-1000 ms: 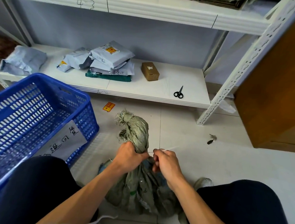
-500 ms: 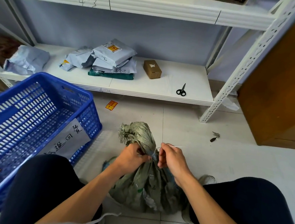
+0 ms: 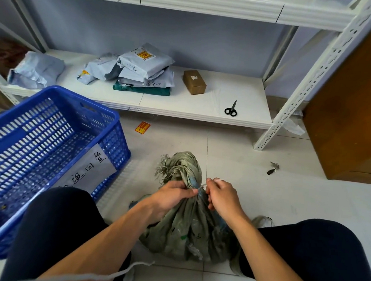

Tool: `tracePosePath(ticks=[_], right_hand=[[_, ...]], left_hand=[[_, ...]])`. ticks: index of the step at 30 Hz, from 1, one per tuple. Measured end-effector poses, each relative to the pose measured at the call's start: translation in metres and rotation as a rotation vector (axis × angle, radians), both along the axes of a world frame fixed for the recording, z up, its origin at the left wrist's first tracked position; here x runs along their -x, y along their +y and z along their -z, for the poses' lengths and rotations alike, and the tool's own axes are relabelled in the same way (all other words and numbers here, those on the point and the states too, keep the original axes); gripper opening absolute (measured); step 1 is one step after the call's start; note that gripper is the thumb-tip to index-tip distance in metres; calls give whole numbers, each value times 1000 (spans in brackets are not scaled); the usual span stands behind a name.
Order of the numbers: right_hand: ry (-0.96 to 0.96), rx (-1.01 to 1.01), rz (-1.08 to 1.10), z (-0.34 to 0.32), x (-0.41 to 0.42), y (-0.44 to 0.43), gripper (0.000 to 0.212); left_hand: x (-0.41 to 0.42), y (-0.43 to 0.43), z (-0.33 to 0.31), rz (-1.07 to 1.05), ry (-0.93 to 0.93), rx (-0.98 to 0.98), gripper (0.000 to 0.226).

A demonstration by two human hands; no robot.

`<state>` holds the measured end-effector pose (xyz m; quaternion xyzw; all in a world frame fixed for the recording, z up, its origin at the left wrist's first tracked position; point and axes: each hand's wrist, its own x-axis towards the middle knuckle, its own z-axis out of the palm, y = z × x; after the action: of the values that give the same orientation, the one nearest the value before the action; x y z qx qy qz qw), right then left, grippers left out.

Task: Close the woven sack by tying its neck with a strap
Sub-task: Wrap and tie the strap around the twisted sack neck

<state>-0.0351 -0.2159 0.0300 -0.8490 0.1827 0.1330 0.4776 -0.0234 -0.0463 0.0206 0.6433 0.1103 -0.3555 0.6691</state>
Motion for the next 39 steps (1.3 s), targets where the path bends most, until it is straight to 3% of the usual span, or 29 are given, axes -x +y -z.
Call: tracePosePath(ticks=[4,11,14,15,18,19,23,25,32,35,38,39], right_hand=[[-13,-70,6,1,-2,2,34],[19,-141,29,2,-3,3,33],[34,-174,37,2,-3,4,33],[35,-180,39,2,-3,4,33],[31,-190,46,-1,-3,4,33],[31,-192,47,-1,-3,3,33],[32,-217,56,-1,-3,6,32],[29,-232,64,-1,-2,8,31],[-30,-172,57,-5,-6,5,33],[-104,-4,-60,-3,-8,2,32],[-203,201,-244,-1,-6,5,29],[-227,231,-282,-1,-5,7,27]], left_hand=[[-3,0,1,-35,54,43,6],[-3,0,4,-74,35,18,49],[-2,-1,-2,-46,29,-42,26],[-2,-1,-1,-42,24,-56,29],[-3,-1,-2,-48,-9,-66,81],[-3,-2,-3,-51,11,-69,86],[1,-8,-12,-63,-67,-113,17],[4,-11,-19,-85,-125,-135,12],[-12,-7,-17,-212,-33,-288,71],[-22,2,-20,-66,-181,-580,65],[-22,7,-31,120,-570,-1107,49],[-22,9,-34,142,-735,-1184,39]])
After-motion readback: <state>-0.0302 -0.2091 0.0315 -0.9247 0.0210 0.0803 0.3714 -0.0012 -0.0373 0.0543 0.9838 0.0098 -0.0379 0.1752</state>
